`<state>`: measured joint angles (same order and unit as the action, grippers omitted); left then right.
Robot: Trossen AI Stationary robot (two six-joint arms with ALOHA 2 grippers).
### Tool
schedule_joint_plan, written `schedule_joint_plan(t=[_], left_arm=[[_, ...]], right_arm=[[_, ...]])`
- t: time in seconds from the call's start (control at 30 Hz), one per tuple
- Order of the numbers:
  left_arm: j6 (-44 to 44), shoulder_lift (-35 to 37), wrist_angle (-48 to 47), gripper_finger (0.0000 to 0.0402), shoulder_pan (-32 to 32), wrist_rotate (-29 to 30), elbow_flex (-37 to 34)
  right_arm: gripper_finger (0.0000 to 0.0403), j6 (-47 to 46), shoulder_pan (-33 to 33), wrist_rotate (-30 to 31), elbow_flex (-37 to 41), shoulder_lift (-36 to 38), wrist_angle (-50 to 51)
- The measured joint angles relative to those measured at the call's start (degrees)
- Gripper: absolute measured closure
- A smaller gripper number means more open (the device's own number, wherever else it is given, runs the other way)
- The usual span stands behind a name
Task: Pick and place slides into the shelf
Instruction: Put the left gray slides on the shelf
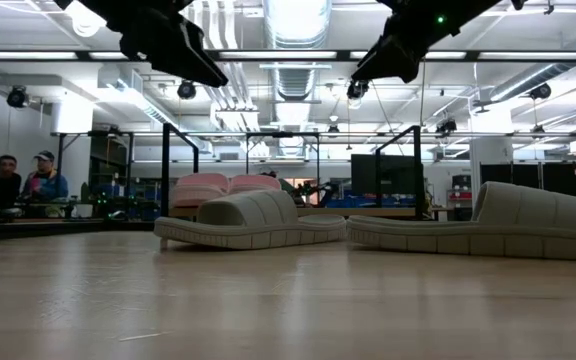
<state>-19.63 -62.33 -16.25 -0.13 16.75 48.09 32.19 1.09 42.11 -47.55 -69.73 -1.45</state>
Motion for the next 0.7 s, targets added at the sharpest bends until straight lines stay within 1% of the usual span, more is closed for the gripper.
schedule_joint_plan(t=[0.17, 0.43, 0.7], left_arm=[[1.38, -2.62, -0.37, 0.0201, -3.54, 4.95, -1.04], [5.60, -7.89, -0.55, 0.0201, -5.63, 5.20, -1.72], [6.00, -13.51, -1.13, 0.0201, -8.16, 5.19, -1.76]], right_arm=[[0.0197, -1.61, 0.01, 0.00, 0.00, 0.00, 1.03], [0.0197, -1.79, 0.01, 0.00, 0.00, 0.00, 1.33], [0.0197, -1.79, 0.01, 0.00, 0.00, 0.00, 1.74]])
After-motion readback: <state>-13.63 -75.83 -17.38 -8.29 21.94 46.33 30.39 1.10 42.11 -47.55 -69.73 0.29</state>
